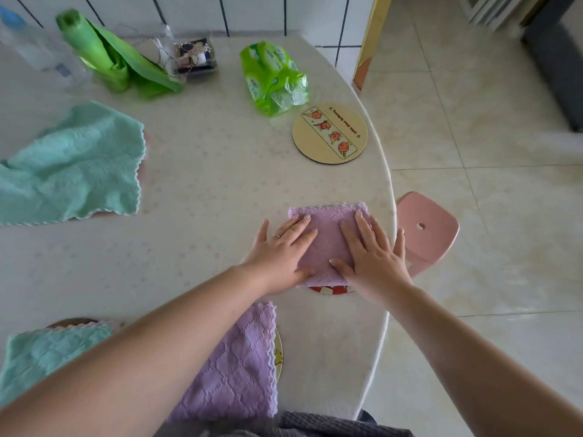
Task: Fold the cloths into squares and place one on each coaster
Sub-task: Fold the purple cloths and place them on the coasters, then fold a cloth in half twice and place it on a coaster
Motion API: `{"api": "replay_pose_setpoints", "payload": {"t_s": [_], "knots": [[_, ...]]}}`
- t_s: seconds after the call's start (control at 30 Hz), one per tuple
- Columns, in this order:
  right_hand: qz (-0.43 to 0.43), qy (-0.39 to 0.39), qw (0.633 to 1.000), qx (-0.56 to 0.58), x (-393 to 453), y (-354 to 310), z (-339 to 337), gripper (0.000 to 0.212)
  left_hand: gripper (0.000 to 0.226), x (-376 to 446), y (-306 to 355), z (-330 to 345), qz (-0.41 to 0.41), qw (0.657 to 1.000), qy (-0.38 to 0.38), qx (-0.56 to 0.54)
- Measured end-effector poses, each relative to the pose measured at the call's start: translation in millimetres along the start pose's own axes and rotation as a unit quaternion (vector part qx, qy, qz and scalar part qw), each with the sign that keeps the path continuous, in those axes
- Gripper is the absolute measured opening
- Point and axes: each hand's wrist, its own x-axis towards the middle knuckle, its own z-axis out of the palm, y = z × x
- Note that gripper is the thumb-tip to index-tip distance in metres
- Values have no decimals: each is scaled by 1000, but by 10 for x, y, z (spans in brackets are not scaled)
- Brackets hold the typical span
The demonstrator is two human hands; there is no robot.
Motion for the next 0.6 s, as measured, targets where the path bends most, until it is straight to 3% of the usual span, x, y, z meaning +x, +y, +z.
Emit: {"api": "replay_pose_setpoints", "payload": {"t_s": [0.1, 0.17, 0.23, 0.4, 0.6], "knots": [[-14, 44, 999, 4, -5, -183, -233, 58, 47, -173, -147, -132, -19, 983, 92, -161], [-62, 78, 995, 31, -17, -478, -343, 52, 35, -417, -357, -193, -59, 946, 155, -279], [-120, 79, 987, 76, -2, -898, -418, 55, 27, -713, -646, -214, -100, 916, 204, -330], [-229, 31, 966, 115, 144, -1951, -389, 42, 22, -1507, -1453, -149, -218, 871, 264, -352], [-272, -27, 958, 87, 406, -2945, -276, 44, 23, -2118, -2342, 45, -331, 864, 239, -295]]}}
